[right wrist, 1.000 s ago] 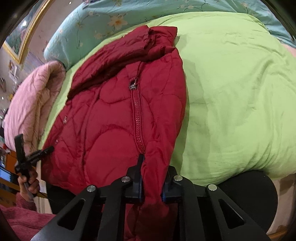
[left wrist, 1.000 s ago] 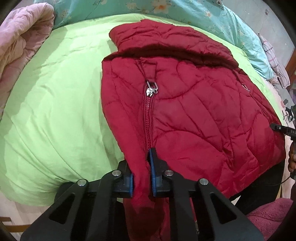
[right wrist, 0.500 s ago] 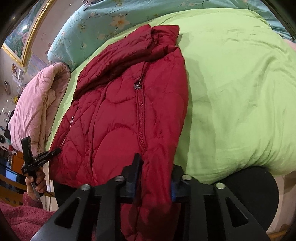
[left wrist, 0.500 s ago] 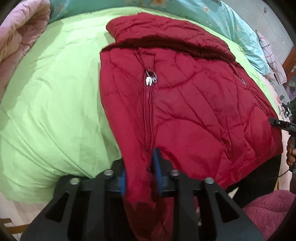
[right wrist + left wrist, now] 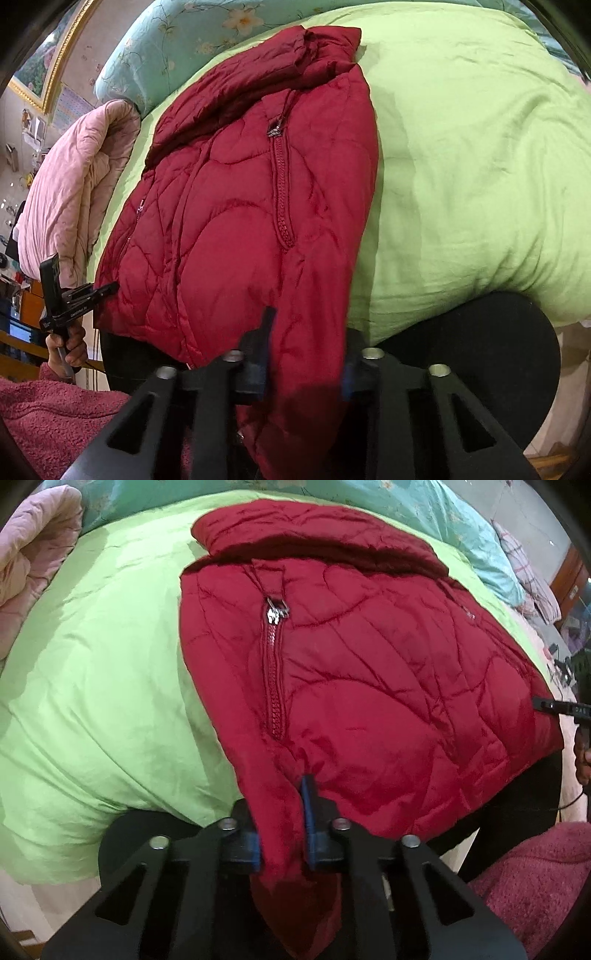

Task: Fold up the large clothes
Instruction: 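Lift the hem with both tools and fold it over toward the collar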

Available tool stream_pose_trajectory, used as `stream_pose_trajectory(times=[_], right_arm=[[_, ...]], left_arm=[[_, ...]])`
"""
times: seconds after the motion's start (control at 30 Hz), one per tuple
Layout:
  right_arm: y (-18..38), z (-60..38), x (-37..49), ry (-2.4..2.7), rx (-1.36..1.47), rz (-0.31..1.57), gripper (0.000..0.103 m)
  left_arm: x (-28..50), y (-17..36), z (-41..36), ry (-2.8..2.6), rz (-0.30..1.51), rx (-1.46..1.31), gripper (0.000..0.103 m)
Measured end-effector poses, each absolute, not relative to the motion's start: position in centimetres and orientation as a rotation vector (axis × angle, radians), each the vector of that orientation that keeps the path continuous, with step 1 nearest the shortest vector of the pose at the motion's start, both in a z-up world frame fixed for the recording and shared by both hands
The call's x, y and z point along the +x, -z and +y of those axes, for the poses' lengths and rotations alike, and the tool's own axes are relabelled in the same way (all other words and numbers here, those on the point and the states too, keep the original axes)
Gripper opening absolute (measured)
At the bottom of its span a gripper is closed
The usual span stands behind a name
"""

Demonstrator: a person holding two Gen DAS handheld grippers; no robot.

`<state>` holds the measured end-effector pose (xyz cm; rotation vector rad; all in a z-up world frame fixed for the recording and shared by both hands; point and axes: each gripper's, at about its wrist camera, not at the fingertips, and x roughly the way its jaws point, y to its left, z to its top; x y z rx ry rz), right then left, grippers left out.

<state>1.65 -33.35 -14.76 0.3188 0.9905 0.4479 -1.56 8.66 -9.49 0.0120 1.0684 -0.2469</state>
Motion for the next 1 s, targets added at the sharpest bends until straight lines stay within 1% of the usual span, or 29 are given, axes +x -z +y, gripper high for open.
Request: stream_pose_trajectory(times=[0.03,0.13,0.23,0.4,0.57,0.87,1.0], right_arm=[[14.6,-33.3,1.6,-0.45,0.324,0.981,0.017],[13.9,-33.5,1.4,-0.468,0.369,0.946,0.013],[12.8,-33.8,1.0,-0.494,0.406,0.892,0.012],[10.1,-33.9,0.8,-0.53,0.418,0.788,0.011],[8.1,-34.2,1.2,-0.544,0.444,0.7,0.011],[3.7,-34.3,4.0,-0.575,0.486,0.554,0.011],[1.8,-34.4,6.2,-0.569,0.513,0.497,0.011]], left_arm=[[-1.6,9.2,8.8,0.244,1.058,-0.01,0.009],[-1.7,8.2,9.1,0.232,1.024,-0.038,0.007],[-1.8,6.7,9.1,0.233,0.977,-0.041,0.007],[-1.9,3.3,8.6,0.239,0.872,-0.048,0.007],[-0.8,1.2,8.6,0.241,0.806,-0.058,0.007],[3.1,-2.9,8.4,0.228,0.677,-0.109,0.007],[5.2,-3.9,8.8,0.21,0.651,-0.133,0.008]])
